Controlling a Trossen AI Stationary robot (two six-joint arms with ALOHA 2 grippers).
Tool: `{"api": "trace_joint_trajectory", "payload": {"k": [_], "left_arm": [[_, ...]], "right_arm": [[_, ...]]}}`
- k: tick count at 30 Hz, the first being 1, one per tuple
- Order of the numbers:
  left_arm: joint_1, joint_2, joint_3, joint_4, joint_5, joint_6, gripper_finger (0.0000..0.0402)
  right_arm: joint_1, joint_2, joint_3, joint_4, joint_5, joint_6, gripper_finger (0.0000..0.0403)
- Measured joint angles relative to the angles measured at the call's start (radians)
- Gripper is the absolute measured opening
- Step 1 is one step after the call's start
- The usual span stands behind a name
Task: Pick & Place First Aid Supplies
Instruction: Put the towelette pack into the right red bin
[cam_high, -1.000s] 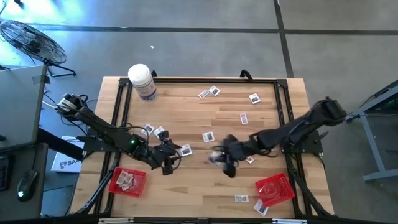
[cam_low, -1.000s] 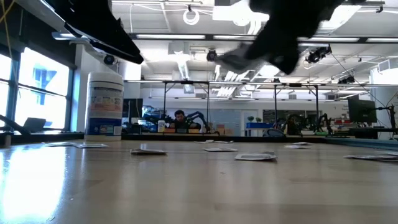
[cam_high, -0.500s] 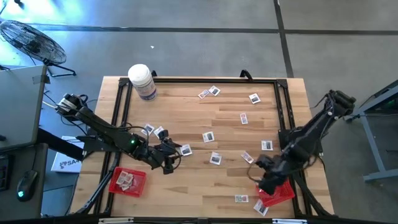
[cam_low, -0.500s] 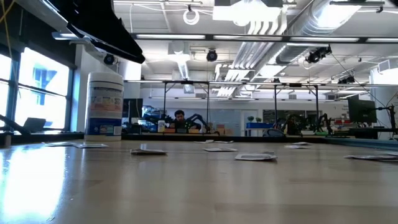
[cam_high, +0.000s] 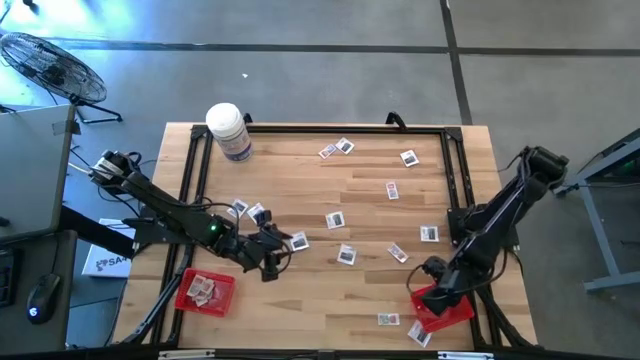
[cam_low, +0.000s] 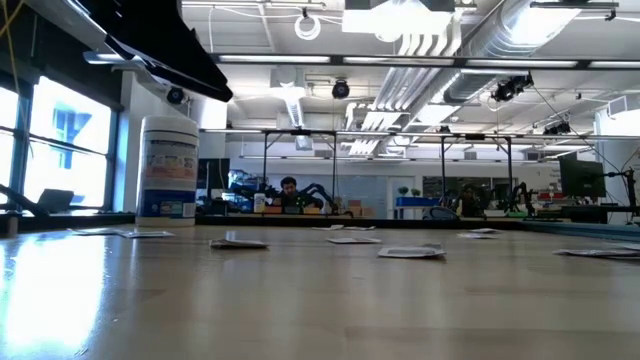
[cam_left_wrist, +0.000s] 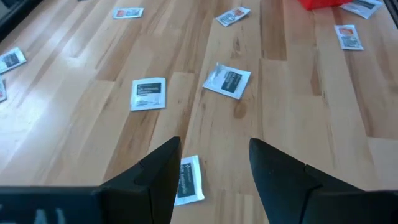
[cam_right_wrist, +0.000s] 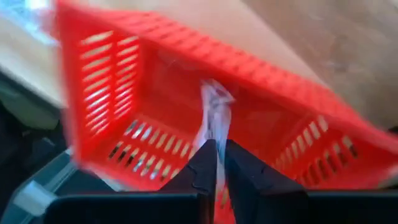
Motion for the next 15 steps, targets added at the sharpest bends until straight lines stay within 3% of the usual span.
{"api": "trace_joint_trajectory", "payload": {"k": [6, 15], "left_arm": [[0.000, 0.000, 0.000, 0.001, 0.006, 0.000, 0.0186], [0.000, 0.000, 0.000, 0.001, 0.010, 0.000, 0.0186]], "right_arm": [[-0.028, 0.000, -0.063, 0.053, -0.165, 0.027, 0.0060], [-0.053, -0.062, -0.003, -0.009, -0.166, 0.019, 0.0098]]}}
